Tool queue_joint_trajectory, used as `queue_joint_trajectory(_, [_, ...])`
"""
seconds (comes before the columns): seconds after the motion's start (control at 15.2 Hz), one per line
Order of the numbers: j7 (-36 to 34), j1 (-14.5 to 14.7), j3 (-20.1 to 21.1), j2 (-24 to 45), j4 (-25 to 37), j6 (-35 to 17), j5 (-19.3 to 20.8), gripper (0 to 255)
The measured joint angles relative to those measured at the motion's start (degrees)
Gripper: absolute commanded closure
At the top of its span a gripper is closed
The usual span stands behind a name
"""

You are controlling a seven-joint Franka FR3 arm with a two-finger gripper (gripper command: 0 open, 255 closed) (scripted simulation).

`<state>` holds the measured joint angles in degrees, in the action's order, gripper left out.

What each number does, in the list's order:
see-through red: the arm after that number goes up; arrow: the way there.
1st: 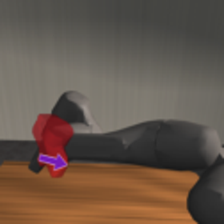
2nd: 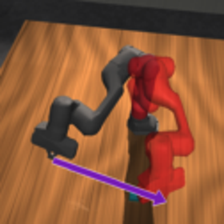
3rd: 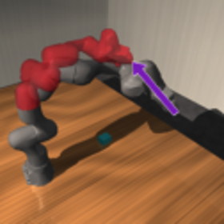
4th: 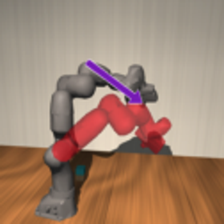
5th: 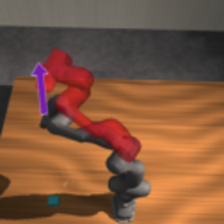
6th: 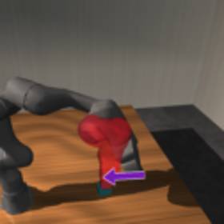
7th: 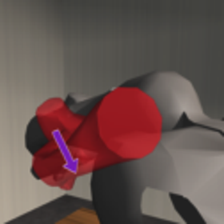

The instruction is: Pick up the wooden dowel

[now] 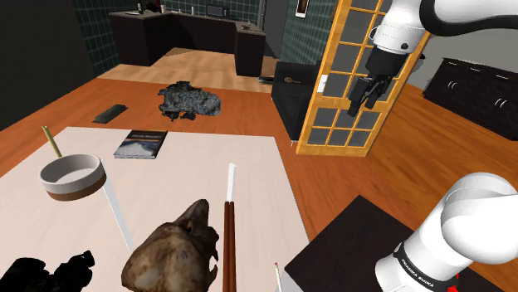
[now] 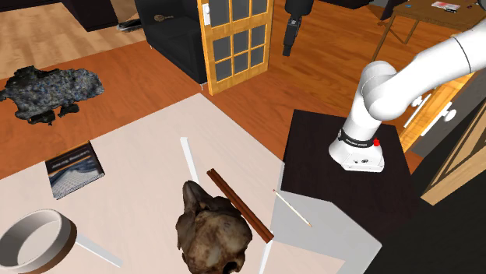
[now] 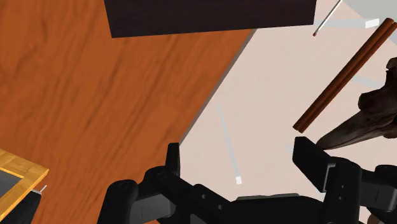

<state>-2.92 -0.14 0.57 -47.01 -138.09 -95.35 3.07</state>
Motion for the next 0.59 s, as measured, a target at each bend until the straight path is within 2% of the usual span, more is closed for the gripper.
queue_joint_trajectory(0.2, [-1.7,0.07,0.95,-0.13,-1.6,-1.32,-0.74,0])
queue_joint_trajectory(0.59, [-11.39,1.36,7.25,0.47,-9.1,-8.82,-5.49,0])
